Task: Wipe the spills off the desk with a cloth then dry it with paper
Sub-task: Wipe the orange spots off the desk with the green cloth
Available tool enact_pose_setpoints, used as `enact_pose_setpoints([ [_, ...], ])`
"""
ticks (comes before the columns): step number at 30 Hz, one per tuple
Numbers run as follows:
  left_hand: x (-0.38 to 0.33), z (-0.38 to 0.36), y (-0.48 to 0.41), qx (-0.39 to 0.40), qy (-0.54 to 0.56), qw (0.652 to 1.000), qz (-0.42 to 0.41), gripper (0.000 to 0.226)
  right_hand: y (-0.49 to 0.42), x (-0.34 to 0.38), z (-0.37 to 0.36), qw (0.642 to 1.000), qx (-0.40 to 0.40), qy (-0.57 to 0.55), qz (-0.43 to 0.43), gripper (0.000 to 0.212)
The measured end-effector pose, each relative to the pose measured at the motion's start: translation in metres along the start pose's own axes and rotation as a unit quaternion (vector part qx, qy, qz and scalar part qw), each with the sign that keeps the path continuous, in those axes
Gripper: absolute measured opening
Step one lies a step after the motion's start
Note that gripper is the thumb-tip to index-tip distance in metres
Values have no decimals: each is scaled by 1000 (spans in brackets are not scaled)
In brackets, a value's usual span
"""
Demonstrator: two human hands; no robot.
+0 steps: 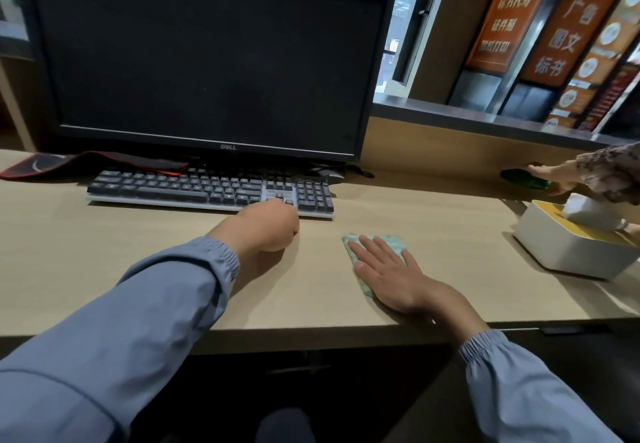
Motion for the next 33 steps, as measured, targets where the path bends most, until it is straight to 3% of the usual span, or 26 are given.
enact_pose_setpoints([
  [3,5,-2,-10,8,10,1000,5,23,-36,-4,11,1000,-8,-7,1,54],
  [7,11,-5,-20,25,7,1000,-8,41,-92,-10,29,1000,-12,-5,-15,54],
  [16,12,-9,-27,48,-2,999,-14,43,-182,-16,53,999,-17,21,-47,55],
  [25,5,-4,-18,62,-13,998,-13,50,-170,-9,53,998,-23,30,-45,55],
  [33,6,-3,6,32,-10,999,-13,53,-99,-2,31,999,-29,-1,-26,54],
])
Point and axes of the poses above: each hand's wrist, its own y-axis away from the middle knuckle, its own z-axis out of the back of the hand, x = y × z, the point moved 9 cm from there along -y, towards the middle knuckle, and after that the axes turned 1 degree about -x, right-handed, at the moved point
